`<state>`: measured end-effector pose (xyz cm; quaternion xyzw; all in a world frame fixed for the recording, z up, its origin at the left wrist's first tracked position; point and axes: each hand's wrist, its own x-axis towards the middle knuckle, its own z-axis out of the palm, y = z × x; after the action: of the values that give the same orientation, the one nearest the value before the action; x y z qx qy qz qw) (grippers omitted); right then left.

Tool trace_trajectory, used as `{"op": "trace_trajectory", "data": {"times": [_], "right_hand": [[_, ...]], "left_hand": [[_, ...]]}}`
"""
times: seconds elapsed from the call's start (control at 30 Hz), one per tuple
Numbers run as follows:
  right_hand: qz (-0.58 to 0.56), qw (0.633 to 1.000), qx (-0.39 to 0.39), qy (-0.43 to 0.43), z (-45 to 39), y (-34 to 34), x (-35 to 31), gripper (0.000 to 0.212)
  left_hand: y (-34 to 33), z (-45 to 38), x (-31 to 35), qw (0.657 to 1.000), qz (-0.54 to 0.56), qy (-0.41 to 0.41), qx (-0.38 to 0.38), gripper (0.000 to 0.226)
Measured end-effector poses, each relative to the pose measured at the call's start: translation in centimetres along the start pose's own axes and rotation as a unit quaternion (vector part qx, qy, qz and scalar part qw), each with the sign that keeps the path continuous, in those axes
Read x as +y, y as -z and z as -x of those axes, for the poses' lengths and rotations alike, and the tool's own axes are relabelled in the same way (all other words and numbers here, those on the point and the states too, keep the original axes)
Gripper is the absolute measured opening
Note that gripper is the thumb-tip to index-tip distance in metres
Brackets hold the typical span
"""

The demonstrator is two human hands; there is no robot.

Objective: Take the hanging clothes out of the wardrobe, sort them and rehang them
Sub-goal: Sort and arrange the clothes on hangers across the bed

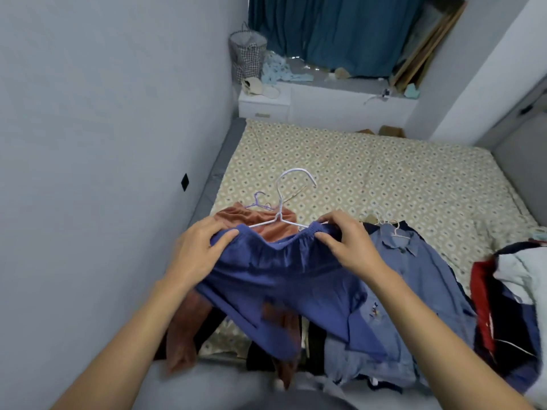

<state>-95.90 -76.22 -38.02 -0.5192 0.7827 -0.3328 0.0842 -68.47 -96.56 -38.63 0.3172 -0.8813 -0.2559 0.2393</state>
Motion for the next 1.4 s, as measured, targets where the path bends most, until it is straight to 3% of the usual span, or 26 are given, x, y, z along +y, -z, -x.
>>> {"op": "trace_trajectory", "data": {"times": [0.17,0.4,0.77,1.1,1.4], "right_hand": [[0.050,0.997,0.042,-0.050,3.5,-3.7,-7.7,0.017],[0.069,0.992,0.063,-0.083,7.0,-5.0,-16.8,0.023],[0.022,0.994,0.041,-0.099,4.7,-6.6,-22.9,0.020],[0.004,0.987,-0.004,-0.163,-3.6,-9.6,-15.6,0.024],[-0.008,0.978,-0.032,-0.208,-18.2,-16.3,1.4,0.027]], "left_hand": [[6.3,1.4,-3.8,0.998,0.015,-0.058,-0.035,0.029],[14.0,3.9,-6.6,0.996,0.008,-0.052,-0.078,0.037],[17.9,3.9,-11.0,0.996,0.036,-0.051,-0.065,0.038],[12.0,-3.7,-14.4,0.994,0.015,-0.001,-0.109,0.038],[-1.5,-18.8,-20.0,0.986,-0.020,0.044,-0.162,0.047]]}}
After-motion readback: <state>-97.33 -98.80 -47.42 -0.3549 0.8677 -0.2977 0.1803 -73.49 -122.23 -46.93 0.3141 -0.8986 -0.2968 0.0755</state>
